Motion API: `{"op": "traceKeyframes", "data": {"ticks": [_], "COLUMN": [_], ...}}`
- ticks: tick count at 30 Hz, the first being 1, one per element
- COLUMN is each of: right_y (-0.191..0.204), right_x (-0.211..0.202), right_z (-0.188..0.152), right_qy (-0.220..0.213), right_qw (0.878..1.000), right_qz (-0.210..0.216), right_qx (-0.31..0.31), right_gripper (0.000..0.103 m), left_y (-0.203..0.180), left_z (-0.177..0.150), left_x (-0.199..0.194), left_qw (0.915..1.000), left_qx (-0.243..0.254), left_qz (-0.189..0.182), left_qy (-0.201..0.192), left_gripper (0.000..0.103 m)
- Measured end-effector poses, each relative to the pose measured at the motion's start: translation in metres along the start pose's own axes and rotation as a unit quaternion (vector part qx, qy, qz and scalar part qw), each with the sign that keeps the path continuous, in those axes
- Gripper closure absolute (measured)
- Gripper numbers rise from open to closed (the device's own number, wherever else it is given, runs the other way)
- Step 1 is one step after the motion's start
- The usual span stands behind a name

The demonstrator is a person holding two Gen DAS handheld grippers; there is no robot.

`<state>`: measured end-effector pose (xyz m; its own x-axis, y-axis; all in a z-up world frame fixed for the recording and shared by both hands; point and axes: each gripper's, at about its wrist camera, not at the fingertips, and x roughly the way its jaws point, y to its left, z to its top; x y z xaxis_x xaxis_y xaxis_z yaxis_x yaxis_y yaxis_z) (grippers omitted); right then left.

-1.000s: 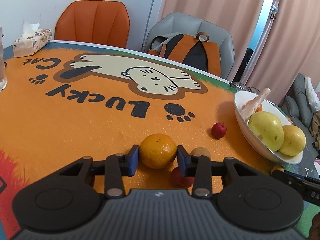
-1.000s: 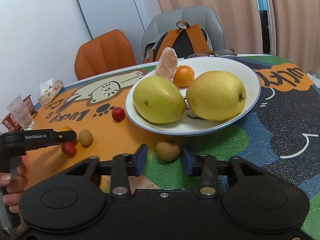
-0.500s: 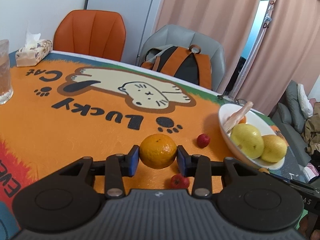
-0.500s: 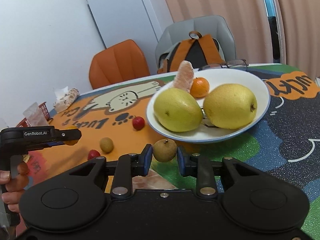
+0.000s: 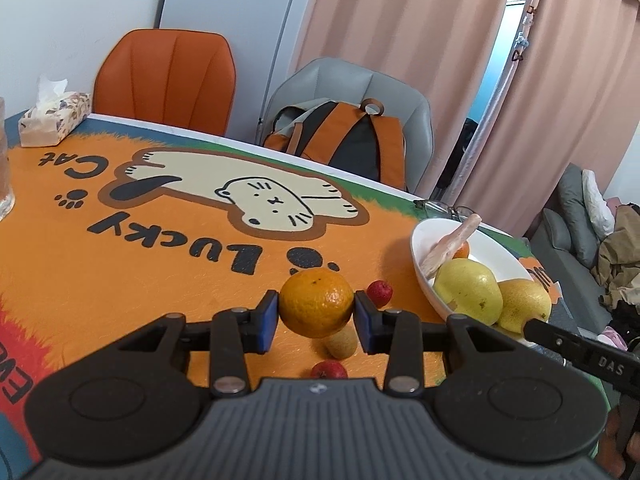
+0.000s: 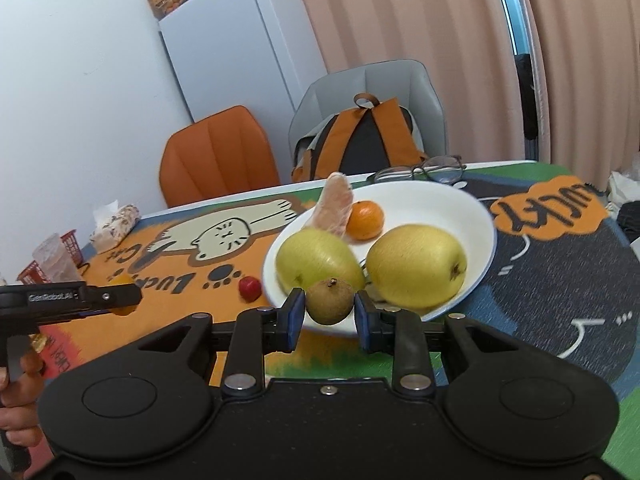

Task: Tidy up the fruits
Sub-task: 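Lift the tangerine with the left tool while the right tool drops a small brown fruit into the bowl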

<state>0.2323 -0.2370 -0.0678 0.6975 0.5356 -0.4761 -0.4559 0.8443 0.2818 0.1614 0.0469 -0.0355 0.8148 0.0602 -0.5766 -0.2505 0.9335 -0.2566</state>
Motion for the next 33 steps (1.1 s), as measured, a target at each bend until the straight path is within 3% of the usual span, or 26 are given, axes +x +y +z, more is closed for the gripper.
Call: {"op": "traceKeyframes", "data": {"ticks": [23,31,33], "right_y": [-0.042,-0.057,-0.059], "right_x": [-0.011,-0.008,-0.009], "right_z": [0.024,0.019,0.019], "right_qy": [-0.042,-0.035,-0.039], "right_qw": [0.999,0.998,0.998], "right_qz": [-0.004,-0.001,-0.003], "right_qx": [0.028,0.053,0.056], "right_gripper": [0.072,0.065,0.056], "left_y": [-0.05,-0.083,-0.091], "left_z": [0.022,0.029,0.031], "left_x": [0.022,0.039,0.044], "left_qw": [0.9984,0.9955,0.9946], "left_qx": [0.05,0.083,0.09], "left_qz": [-0.028,-0.046,-0.052], "left_qy": [-0.003,0.001,0.001], "left_gripper": [0.064,0.064,0.064]}}
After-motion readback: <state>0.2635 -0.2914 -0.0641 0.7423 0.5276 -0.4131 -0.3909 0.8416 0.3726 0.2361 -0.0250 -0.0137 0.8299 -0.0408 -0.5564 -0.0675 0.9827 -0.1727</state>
